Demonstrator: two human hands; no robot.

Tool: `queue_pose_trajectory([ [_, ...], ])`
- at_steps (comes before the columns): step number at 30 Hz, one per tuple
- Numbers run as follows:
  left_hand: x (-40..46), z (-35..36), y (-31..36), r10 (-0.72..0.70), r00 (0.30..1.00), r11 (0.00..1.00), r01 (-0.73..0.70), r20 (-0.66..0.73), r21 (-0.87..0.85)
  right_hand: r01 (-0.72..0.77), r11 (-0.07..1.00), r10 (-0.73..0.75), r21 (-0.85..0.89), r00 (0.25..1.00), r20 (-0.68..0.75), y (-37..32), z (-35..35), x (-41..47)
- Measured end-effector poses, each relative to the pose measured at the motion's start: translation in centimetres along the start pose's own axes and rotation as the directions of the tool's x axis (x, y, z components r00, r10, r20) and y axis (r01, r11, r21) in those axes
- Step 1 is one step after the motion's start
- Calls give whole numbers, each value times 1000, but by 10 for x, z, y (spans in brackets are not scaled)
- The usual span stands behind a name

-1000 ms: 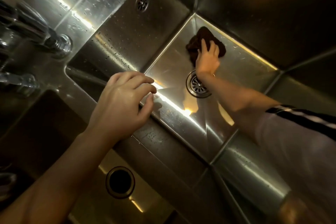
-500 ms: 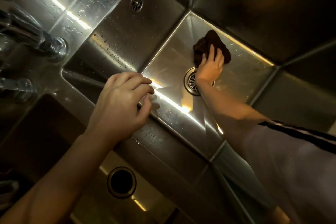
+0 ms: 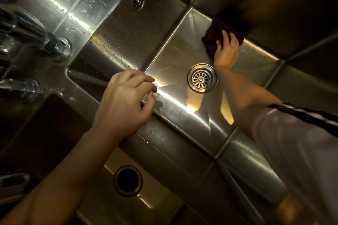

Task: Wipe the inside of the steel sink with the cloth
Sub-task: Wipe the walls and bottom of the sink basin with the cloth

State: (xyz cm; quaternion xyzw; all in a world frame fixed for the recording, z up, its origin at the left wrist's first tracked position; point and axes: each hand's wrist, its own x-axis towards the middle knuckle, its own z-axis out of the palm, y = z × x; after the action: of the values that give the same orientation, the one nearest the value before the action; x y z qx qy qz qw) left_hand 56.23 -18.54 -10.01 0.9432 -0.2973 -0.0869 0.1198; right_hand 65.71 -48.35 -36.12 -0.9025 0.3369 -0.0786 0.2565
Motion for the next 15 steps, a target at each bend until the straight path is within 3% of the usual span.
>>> queue_pose_trajectory([
  [5,0,-1,0,3,1000,1000,-3,4,-8,-271,962,274,45,958,-80,-21,13,-54],
  [7,0,-1,0,3,1000,1000,-3,9,-6,-214,976,216,44,976,-34,-26,19,-61],
  [12,-1,-1,1,-15,1000,1000,15,8,-6,136,984,-153,111,975,159,-6,2,-5],
  [15,0,-1,1,-16,1000,1000,16,2,-10,116,984,-137,137,978,157,16,-13,14],
])
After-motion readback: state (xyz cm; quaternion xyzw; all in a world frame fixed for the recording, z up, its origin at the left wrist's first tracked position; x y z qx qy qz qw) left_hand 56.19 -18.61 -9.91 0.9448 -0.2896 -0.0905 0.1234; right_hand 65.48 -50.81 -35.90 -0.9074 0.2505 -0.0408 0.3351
